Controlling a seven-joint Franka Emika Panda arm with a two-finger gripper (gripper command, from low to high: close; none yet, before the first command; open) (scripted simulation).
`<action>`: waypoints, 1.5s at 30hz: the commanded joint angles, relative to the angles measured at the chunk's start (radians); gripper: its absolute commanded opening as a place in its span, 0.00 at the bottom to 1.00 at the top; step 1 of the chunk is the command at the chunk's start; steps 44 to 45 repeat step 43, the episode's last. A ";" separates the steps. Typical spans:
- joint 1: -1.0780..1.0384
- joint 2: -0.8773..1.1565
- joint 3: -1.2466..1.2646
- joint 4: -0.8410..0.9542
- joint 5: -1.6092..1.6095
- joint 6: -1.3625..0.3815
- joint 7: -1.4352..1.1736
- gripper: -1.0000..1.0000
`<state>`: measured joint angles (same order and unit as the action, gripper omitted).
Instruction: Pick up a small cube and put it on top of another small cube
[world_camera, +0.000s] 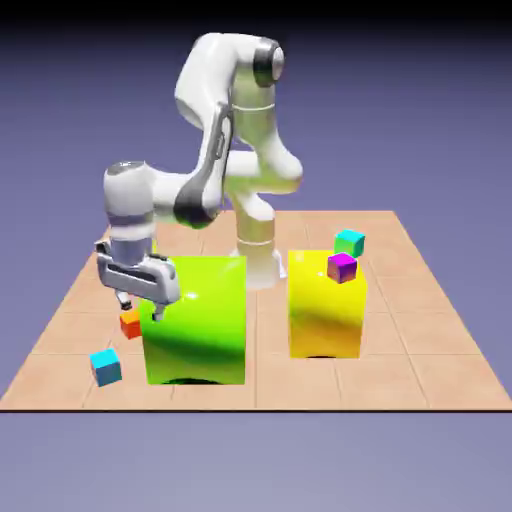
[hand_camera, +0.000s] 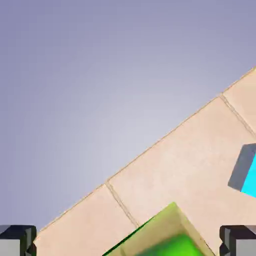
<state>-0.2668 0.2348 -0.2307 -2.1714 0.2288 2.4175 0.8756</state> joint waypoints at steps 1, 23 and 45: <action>-0.013 0.036 -0.010 0.029 0.010 -0.028 0.006 0.50; -0.210 0.202 -0.046 0.117 0.047 -0.219 0.087 0.00; -0.490 -0.032 0.111 -0.311 -0.033 0.008 0.142 1.00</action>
